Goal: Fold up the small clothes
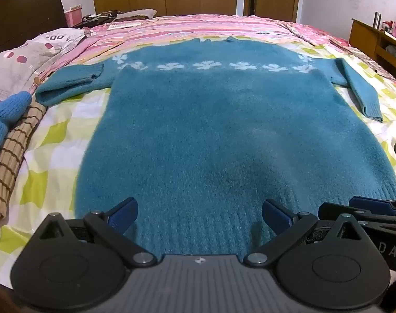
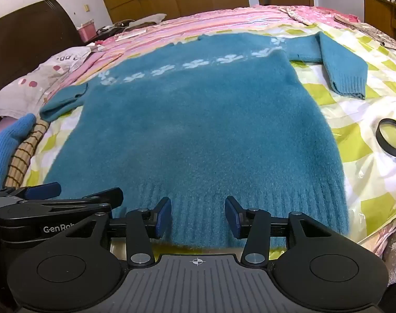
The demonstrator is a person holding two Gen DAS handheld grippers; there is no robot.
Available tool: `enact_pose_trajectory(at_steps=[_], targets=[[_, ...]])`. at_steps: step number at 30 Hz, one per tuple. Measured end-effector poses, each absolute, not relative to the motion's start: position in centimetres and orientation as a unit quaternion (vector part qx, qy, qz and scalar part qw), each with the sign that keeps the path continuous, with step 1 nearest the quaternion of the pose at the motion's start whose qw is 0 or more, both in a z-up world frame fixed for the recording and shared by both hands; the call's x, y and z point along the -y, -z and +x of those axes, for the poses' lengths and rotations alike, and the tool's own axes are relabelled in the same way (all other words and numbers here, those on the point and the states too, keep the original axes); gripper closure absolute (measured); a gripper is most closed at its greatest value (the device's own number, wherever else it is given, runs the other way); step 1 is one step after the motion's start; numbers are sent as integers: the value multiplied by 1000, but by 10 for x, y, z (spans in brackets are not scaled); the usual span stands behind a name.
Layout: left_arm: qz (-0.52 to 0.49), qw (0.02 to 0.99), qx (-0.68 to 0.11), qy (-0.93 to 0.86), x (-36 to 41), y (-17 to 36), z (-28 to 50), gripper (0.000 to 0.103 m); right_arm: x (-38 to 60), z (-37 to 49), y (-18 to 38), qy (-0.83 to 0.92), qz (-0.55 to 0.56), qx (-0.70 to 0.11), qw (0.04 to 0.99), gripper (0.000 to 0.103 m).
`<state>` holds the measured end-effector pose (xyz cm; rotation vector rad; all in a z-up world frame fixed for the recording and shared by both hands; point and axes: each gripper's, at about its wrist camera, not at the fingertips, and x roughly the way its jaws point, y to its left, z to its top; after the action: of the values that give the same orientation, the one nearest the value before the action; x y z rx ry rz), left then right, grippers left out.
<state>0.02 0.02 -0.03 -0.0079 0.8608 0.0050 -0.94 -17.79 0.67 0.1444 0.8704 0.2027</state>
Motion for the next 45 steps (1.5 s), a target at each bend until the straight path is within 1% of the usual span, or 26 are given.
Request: enact_pose_trajectory(at_steps=[45], targets=[[-6, 889, -458, 3, 2, 23, 9, 0, 171, -3, 6, -101, 41, -429, 897, 58]])
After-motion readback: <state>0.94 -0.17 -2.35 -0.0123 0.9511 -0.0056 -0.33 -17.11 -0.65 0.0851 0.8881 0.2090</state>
